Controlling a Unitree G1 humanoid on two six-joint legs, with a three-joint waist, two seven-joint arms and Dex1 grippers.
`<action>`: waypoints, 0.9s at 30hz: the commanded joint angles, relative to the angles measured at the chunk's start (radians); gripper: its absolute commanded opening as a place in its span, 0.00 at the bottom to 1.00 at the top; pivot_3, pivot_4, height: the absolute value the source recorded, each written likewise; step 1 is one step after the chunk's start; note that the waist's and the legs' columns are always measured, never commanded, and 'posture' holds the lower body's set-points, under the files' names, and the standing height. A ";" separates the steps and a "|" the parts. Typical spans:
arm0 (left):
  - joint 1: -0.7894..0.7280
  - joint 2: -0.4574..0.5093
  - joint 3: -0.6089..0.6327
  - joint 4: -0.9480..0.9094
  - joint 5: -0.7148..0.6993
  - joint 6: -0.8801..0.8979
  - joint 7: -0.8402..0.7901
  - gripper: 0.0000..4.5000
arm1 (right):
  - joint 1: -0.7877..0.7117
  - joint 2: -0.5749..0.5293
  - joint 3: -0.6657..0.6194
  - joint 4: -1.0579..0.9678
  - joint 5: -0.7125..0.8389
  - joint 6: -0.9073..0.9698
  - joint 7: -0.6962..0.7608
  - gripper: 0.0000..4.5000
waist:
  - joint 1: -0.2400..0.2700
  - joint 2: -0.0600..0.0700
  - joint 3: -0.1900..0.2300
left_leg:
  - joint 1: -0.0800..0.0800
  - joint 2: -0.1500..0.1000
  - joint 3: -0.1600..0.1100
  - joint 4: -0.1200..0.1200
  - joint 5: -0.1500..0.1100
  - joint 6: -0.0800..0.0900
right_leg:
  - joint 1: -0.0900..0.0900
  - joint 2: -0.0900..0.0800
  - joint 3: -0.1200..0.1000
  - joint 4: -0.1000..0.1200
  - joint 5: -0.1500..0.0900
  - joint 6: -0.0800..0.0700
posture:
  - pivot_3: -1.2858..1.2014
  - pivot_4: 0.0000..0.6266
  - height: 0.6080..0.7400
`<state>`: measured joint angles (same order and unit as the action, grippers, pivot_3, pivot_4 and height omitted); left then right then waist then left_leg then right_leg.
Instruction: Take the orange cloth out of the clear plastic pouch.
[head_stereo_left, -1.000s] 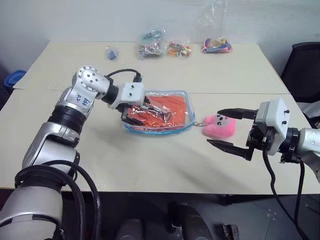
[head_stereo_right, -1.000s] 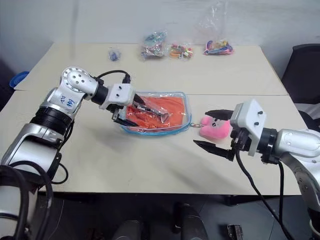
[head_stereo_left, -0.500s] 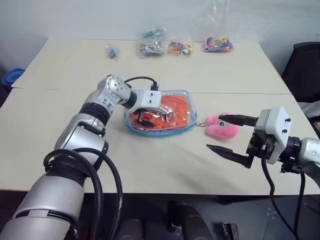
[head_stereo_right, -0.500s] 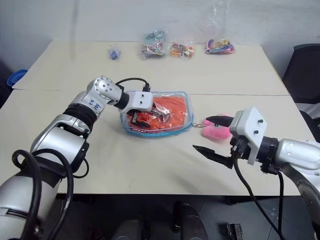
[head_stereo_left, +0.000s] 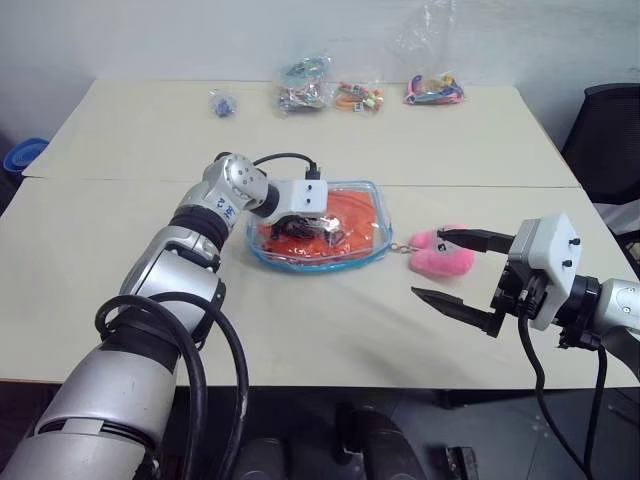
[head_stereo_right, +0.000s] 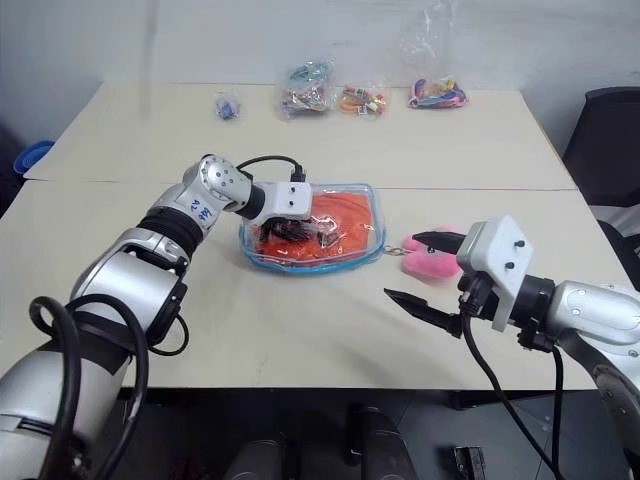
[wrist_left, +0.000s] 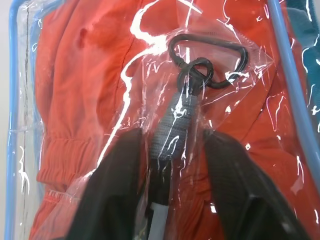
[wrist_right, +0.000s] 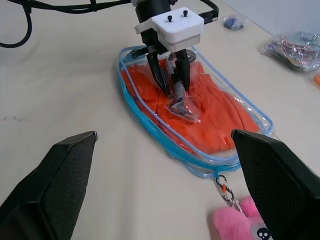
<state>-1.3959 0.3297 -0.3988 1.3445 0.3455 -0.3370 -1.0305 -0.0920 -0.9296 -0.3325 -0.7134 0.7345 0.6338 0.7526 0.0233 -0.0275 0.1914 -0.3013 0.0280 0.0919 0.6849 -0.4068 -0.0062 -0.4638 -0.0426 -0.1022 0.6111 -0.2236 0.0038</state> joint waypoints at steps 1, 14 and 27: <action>-0.006 0.017 0.035 -0.027 -0.010 -0.008 -0.018 0.10 | -0.013 -0.007 -0.029 -0.017 0.007 -0.016 0.006 1.00 | 0.000 0.000 0.000 | 0.000 0.000 0.000 0.000 0.000 0.000 | 0.000 0.000 0.000 0.000 0.000 0.000 | 0.52 0.24 1.00; 0.437 0.497 0.317 -0.751 -0.086 0.352 0.041 0.02 | -0.292 0.043 0.225 0.121 0.089 -0.008 0.185 1.00 | -0.050 0.000 0.000 | 0.004 0.002 0.000 0.000 0.001 -0.002 | -0.001 0.000 0.001 0.006 -0.001 -0.002 | 0.52 0.24 1.00; 1.317 0.592 1.019 -1.248 -0.179 0.837 0.340 0.02 | -0.477 0.172 0.437 0.335 -0.028 -0.085 0.406 1.00 | -0.001 -0.001 -0.001 | -0.005 0.001 0.000 0.013 -0.002 0.001 | -0.014 -0.007 0.001 0.012 -0.002 -0.004 | 0.52 0.24 1.00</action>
<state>-0.0832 0.9352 0.5672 0.1565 0.1986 0.4773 -0.7298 -0.5524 -0.7663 0.1108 -0.3819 0.7203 0.5699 1.1387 0.0225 -0.0286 0.1908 -0.3066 0.0292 0.0916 0.6981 -0.4092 -0.0049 -0.4776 -0.0501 -0.1013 0.6231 -0.2259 -0.0006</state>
